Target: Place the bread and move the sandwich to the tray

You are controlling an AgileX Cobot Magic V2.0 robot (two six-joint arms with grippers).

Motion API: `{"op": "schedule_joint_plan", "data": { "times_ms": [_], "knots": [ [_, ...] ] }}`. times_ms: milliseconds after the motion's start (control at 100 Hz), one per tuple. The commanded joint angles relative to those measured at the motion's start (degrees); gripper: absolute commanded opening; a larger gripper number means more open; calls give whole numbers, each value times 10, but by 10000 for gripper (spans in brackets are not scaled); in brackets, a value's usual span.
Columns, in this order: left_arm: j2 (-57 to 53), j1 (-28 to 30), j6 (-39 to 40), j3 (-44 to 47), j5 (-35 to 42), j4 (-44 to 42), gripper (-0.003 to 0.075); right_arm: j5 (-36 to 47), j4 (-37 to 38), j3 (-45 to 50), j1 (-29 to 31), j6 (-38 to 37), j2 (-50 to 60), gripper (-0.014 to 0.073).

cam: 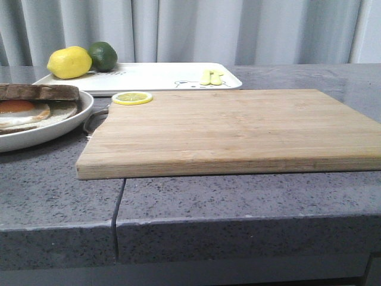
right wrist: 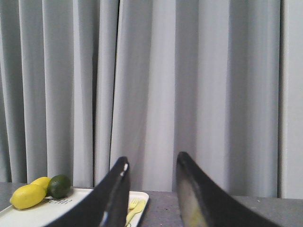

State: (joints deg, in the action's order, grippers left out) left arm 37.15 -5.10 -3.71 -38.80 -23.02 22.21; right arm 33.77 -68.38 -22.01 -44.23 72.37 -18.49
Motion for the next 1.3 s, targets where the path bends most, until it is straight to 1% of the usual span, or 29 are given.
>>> {"op": "schedule_joint_plan", "data": {
  "times_ms": [0,90,170,240,310,410,550,700,930,1100,1290],
  "knots": [
    [11,56,13,-21,-10,4,429,10,12,-13,3,20,-3,270],
    [24,121,13,-21,-43,4,429,5,7,-13,3,23,-3,270],
    [38,172,13,-21,-54,11,429,3,7,-13,3,23,-3,270],
    [54,204,13,-21,-65,33,429,3,7,-13,3,23,-3,270],
    [76,223,13,-21,-85,56,429,3,7,-13,3,23,-3,270],
    [111,225,13,-21,-102,65,429,3,6,-13,3,23,-3,270],
    [167,225,12,-21,-100,65,429,2,6,-13,3,23,-3,270],
    [212,225,-14,-21,-95,80,429,2,6,-13,3,23,-3,270],
    [243,225,-49,-23,-77,124,429,0,6,-13,3,23,-3,270],
    [266,220,-62,-30,-77,128,429,-3,6,-13,3,23,-3,270],
    [306,206,-63,-65,-76,128,429,-9,6,-13,3,23,-3,270]
  ]
}}
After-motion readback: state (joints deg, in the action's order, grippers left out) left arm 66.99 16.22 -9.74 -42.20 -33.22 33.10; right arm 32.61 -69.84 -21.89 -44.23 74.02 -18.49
